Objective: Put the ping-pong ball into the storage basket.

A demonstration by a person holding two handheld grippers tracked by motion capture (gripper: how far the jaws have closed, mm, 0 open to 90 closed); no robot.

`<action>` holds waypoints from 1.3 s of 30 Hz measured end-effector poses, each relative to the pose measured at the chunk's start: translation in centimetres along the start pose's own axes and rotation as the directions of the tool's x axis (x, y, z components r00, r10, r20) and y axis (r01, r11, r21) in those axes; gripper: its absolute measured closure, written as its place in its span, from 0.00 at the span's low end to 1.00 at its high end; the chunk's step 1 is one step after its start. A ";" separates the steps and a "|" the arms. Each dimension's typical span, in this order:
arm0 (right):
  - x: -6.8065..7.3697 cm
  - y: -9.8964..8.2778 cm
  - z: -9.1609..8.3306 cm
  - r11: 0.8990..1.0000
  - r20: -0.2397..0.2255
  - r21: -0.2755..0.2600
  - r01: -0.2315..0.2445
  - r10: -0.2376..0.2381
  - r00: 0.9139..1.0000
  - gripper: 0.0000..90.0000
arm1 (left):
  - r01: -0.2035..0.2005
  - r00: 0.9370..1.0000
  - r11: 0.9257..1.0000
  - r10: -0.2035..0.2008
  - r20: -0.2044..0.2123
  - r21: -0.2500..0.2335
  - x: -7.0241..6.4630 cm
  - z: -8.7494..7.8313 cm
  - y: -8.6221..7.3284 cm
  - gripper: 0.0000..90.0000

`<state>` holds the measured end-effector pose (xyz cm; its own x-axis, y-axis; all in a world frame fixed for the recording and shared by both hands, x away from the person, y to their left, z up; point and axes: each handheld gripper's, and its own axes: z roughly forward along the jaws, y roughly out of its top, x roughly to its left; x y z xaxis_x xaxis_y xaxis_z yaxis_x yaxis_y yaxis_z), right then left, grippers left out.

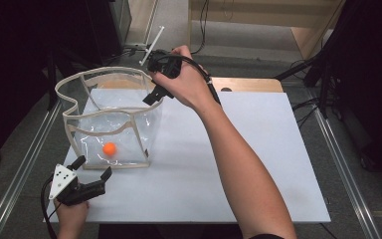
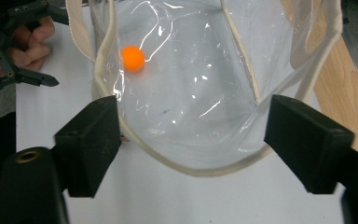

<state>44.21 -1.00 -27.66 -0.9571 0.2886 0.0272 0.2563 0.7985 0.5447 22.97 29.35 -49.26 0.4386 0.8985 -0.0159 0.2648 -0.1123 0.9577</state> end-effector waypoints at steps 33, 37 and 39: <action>0.8 -9.6 -0.7 0.983 0.056 -0.111 -0.148 0.155 0.986 0.00 | 0.000 1.000 1.000 0.000 -0.014 -0.006 -0.1 0.0 0.0 0.04; 1.3 -10.4 -0.5 0.982 0.061 -0.113 -0.154 0.162 0.985 0.00 | -0.001 1.000 1.000 0.001 -0.015 -0.005 -0.1 0.0 0.0 0.04; 1.4 -10.9 -0.4 0.980 0.059 -0.115 -0.160 0.168 0.984 0.00 | 0.000 1.000 1.000 0.000 -0.016 -0.005 -0.1 0.0 0.0 0.04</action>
<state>39.98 -9.50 -33.21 -0.8910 0.4488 0.0689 0.3888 0.6756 0.6264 22.92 29.26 -49.29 0.4251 0.9051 -0.0111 0.2607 -0.1107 0.9590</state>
